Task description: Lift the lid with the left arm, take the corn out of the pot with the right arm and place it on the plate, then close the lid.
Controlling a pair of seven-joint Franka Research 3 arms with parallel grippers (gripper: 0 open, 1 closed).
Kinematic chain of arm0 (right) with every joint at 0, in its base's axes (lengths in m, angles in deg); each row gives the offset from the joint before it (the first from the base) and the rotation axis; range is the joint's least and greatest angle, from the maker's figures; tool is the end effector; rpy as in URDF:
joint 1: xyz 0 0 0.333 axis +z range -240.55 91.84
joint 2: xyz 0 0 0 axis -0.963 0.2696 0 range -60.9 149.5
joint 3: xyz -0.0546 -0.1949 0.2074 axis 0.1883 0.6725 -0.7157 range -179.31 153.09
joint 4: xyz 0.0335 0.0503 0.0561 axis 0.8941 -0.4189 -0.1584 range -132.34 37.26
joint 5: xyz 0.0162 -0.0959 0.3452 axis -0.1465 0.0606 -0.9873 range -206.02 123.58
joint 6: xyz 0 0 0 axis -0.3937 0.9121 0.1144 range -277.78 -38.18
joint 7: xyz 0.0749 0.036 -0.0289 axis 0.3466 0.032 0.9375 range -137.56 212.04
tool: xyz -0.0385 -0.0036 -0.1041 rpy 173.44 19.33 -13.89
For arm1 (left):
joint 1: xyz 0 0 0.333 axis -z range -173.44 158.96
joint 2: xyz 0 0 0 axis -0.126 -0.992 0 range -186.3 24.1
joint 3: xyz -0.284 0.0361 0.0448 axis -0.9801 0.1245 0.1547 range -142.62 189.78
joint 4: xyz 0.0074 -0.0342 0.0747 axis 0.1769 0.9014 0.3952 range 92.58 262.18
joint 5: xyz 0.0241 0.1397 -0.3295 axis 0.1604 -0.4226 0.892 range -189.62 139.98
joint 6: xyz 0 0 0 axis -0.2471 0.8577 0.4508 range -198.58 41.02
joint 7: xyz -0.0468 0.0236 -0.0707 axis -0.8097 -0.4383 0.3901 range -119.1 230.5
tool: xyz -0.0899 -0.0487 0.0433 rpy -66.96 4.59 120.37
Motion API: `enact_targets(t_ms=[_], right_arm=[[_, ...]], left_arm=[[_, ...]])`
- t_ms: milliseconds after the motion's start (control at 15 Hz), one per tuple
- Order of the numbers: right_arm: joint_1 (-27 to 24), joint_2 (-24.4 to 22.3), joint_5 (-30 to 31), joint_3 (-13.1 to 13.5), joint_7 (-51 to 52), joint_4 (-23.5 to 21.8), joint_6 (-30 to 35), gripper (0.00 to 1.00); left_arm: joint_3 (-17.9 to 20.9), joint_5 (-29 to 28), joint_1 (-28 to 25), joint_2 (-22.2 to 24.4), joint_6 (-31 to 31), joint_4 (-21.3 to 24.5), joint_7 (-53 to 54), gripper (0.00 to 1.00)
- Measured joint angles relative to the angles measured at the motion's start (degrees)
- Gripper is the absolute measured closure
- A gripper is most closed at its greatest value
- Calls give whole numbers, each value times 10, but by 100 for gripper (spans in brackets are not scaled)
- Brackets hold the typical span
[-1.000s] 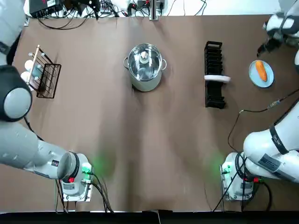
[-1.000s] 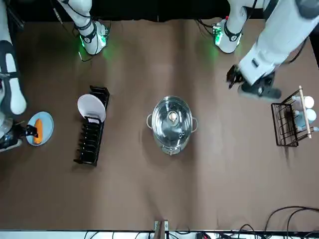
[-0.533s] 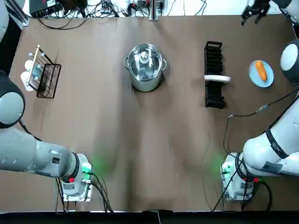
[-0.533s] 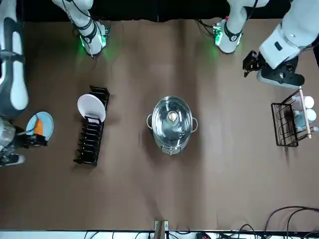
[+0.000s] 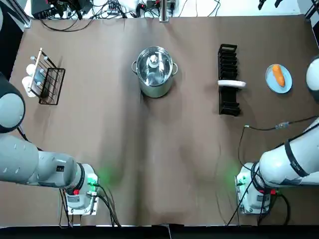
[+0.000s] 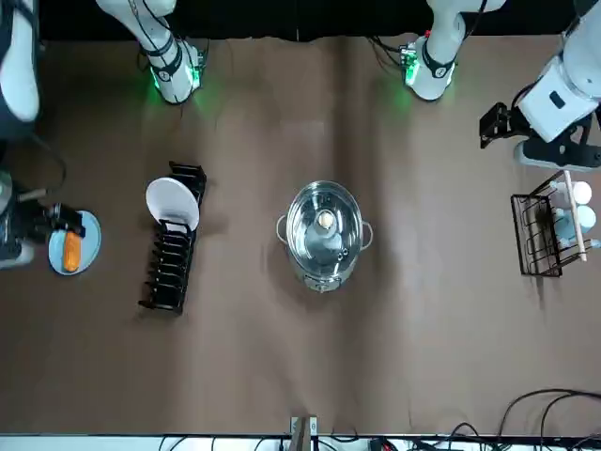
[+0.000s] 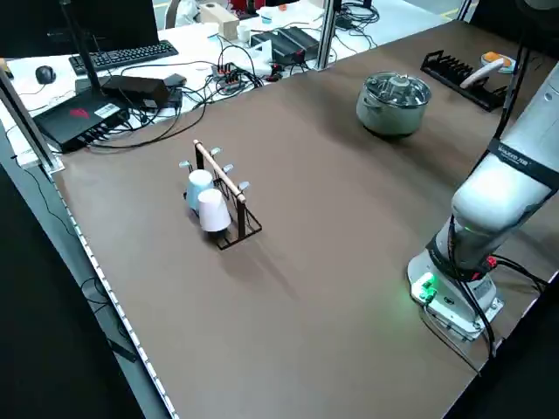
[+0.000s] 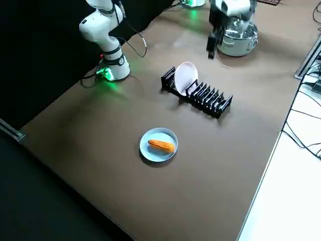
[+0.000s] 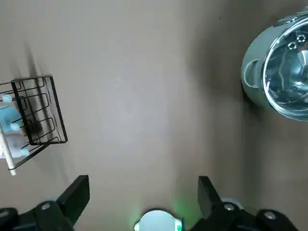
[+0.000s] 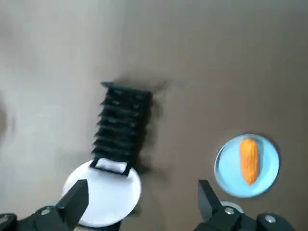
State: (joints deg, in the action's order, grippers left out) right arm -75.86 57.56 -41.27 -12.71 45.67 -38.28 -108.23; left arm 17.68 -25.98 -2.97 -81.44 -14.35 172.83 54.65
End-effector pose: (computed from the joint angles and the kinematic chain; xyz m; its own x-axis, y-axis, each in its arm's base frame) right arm 0.5892 -0.0190 0.5334 0.9935 0.1139 -0.0045 0.1139 -0.9935 0.0000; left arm 0.4959 -0.0863 0.6007 0.9812 -0.1540 -0.1166 -0.1575 -0.9873 -0.0217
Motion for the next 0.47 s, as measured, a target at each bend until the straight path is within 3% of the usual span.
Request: enact_targets(t_ms=[467], right_arm=[[52,-79,0,0,-79,-7,74,0]], left_arm=[[-5,0,-11,0,1,1,-4,0]])
